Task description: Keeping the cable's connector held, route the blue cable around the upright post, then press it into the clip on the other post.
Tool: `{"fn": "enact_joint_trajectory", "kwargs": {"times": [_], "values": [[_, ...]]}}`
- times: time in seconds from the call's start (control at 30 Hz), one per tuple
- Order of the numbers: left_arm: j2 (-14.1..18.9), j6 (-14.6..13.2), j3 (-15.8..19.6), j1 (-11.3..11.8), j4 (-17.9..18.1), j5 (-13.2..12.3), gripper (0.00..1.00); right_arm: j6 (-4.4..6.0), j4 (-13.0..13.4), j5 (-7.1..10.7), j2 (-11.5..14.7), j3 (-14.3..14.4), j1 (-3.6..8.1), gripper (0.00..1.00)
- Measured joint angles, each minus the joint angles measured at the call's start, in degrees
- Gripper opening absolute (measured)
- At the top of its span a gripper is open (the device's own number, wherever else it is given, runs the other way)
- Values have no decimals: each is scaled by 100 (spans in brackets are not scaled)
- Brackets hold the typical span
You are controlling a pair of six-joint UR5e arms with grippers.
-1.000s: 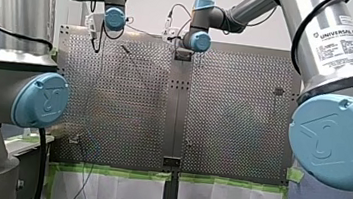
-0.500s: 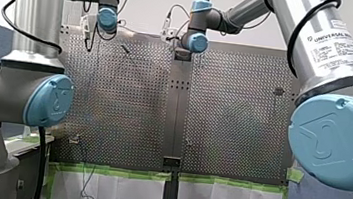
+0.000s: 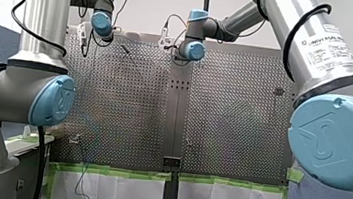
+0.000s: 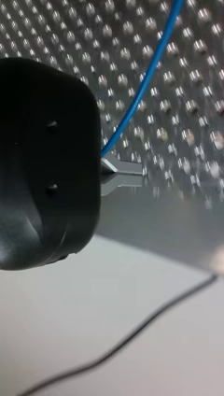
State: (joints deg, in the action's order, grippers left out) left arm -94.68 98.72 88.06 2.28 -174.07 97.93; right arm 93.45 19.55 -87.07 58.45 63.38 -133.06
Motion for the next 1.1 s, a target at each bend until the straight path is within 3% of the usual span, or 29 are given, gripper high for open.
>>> {"fn": "enact_joint_trajectory", "kwargs": {"times": [0.17,0.47,0.83,0.9,0.93,0.97,1.0,1.03,1.07,1.1], "values": [[-220,11,-2,-10,7,-151,0,-64,-4,-14,-92,2,27,0],[-590,67,-2,17,45,-209,0,-208,-41,-47,-299,35,48,0],[-787,309,-1,-99,82,-276,0,-284,-63,-80,-447,217,53,0],[-795,394,-1,-111,80,-274,5,-296,-63,-81,-479,281,46,0],[-797,431,-1,-117,74,-268,31,-301,-64,-83,-501,326,37,0],[-798,483,-1,-126,57,-250,47,-303,-64,-85,-515,358,30,0],[-798,525,-1,-132,36,-226,47,-305,-61,-94,-528,394,24,0],[-798,569,-1,-138,5,-195,69,-306,-57,-114,-542,448,19,0],[-798,631,1,-147,-43,-143,81,-307,-53,-132,-554,493,15,0],[-798,678,1,-156,-71,-102,81,-307,-49,-149,-564,537,12,0]]}}
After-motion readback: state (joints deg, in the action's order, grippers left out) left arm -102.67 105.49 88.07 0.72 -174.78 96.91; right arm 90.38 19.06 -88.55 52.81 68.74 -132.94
